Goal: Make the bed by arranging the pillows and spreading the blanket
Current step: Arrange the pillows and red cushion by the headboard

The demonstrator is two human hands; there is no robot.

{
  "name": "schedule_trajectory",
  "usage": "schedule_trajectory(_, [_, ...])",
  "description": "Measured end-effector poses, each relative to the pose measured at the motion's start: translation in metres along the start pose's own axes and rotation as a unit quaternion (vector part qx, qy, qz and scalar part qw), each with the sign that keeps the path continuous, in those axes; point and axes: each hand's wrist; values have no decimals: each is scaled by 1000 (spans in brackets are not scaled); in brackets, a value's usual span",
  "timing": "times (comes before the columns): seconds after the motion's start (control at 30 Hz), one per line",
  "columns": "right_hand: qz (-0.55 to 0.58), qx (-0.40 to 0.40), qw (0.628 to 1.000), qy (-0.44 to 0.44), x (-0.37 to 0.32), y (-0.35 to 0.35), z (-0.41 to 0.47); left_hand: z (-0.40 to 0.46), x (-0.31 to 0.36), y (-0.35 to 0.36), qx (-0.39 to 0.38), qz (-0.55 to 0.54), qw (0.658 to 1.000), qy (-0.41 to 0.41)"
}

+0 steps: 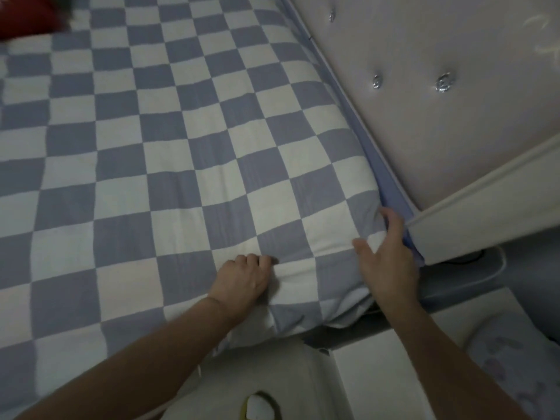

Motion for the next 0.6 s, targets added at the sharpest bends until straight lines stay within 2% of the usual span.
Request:
schedule_trajectory(0.1, [-109, 25, 973, -202, -4, -28, 6, 9, -2, -17, 40, -42, 998, -13])
schedule_trajectory(0.2, [-184, 74, 927, -319, 10, -52, 28, 17, 7, -30, 84, -32, 996, 12])
schedule_trajectory(0.27, [-255, 31, 927, -275, 25, -46, 29, 18, 13, -32, 62, -45, 997, 18])
schedule_trajectory(0.4, [-333, -52, 934, -117, 46, -3, 24, 20, 10, -24, -132, -145, 981, 4])
schedule_trajectory(0.43, [-354, -87, 929, -72, 44, -2, 26, 21, 6, -27, -146, -174, 974, 19])
schedule_trajectory(0.5, [-413, -157, 897, -22, 27, -11, 30, 11, -12, -34, -139, -266, 953, 50])
schedule_trajectory(0.53, [-450, -160, 878, -19, 14, -14, 31, 5, -25, -37, -98, -317, 942, 47])
schedule_trajectory(0.57, [-478, -131, 865, -73, 0, -15, 33, -1, -41, -36, -17, -330, 944, 25])
schedule_trajectory(0.6, [-472, -74, 861, -173, -11, -8, 36, -7, -62, -33, 76, -300, 951, -17])
Point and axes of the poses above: each hand's wrist, its own z-axis towards the middle knuckle, its own y-axis out of the palm, x = y × z, and after that the axes turned 13 degrees about z, right-handed
